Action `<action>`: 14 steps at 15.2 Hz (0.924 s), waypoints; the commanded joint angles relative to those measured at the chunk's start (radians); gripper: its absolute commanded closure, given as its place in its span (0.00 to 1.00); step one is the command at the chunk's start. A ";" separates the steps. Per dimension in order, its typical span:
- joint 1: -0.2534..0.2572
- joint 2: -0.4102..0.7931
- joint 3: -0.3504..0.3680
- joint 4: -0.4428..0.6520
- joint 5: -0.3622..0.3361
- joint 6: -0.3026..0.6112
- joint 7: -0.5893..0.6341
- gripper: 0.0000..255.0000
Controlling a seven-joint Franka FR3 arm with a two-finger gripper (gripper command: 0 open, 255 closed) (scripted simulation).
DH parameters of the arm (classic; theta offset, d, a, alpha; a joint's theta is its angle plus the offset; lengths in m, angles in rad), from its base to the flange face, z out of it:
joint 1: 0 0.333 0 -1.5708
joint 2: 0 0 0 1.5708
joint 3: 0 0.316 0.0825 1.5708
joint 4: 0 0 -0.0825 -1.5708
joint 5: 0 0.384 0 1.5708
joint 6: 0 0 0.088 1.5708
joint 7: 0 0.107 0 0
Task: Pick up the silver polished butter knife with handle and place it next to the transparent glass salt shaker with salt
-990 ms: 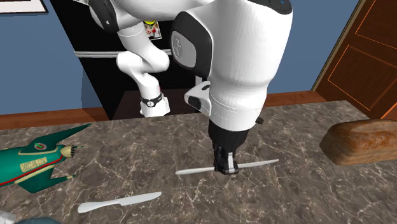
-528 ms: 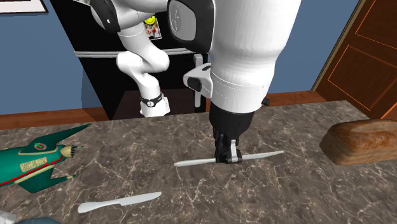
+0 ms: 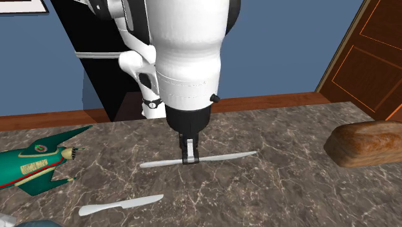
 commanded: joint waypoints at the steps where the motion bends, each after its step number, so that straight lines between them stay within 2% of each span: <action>1: -0.045 -0.045 -0.013 -0.053 0.026 0.020 -0.055 1.00; 7: -0.149 -0.136 -0.066 -0.156 0.077 0.057 -0.212 1.00; 14: -0.247 -0.190 -0.142 -0.216 0.107 0.081 -0.387 1.00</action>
